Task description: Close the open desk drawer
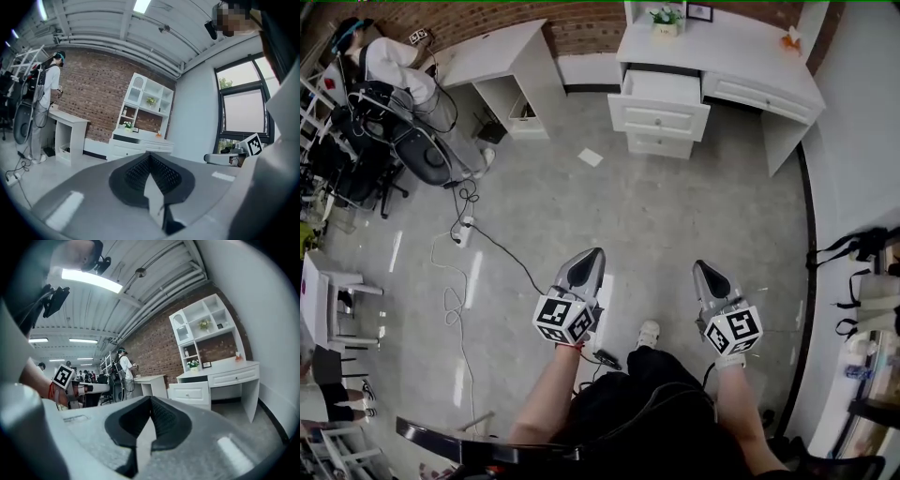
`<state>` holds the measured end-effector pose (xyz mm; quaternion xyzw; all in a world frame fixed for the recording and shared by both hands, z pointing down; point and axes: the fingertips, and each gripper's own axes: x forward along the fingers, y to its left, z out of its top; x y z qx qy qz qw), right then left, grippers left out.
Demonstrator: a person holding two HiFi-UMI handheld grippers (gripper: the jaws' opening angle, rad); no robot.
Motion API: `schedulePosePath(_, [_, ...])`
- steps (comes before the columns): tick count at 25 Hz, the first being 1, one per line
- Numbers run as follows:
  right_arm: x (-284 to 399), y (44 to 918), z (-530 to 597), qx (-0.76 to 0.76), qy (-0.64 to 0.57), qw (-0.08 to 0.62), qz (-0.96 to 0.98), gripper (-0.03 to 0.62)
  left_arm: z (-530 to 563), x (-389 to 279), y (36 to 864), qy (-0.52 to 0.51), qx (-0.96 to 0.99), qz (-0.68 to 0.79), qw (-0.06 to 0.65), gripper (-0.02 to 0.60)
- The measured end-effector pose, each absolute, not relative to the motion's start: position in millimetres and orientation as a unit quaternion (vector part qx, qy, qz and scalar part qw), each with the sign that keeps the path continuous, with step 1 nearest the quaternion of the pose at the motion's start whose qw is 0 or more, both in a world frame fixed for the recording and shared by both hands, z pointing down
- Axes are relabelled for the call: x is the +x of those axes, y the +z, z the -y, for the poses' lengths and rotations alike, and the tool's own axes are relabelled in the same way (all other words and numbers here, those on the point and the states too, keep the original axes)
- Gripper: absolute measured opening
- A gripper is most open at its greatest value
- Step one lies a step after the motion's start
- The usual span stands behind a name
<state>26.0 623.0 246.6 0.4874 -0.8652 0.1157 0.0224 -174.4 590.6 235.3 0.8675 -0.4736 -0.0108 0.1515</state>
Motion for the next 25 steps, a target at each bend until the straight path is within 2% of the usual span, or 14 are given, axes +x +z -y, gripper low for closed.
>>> schedulePosePath(12, [64.4, 238.7, -563.8, 0.51, 0.121, 0.004, 0.852, 0.0, -525.0, -155.5, 227.1, -0.02, 0.863, 0.481, 0.152, 0.003])
schedulePosePath(25, [66.6, 261.5, -478.4, 0.517, 0.154, -0.006, 0.842, 0.0, -429.3, -144.4, 245.9, -0.004, 0.865, 0.473, 0.166, 0.003])
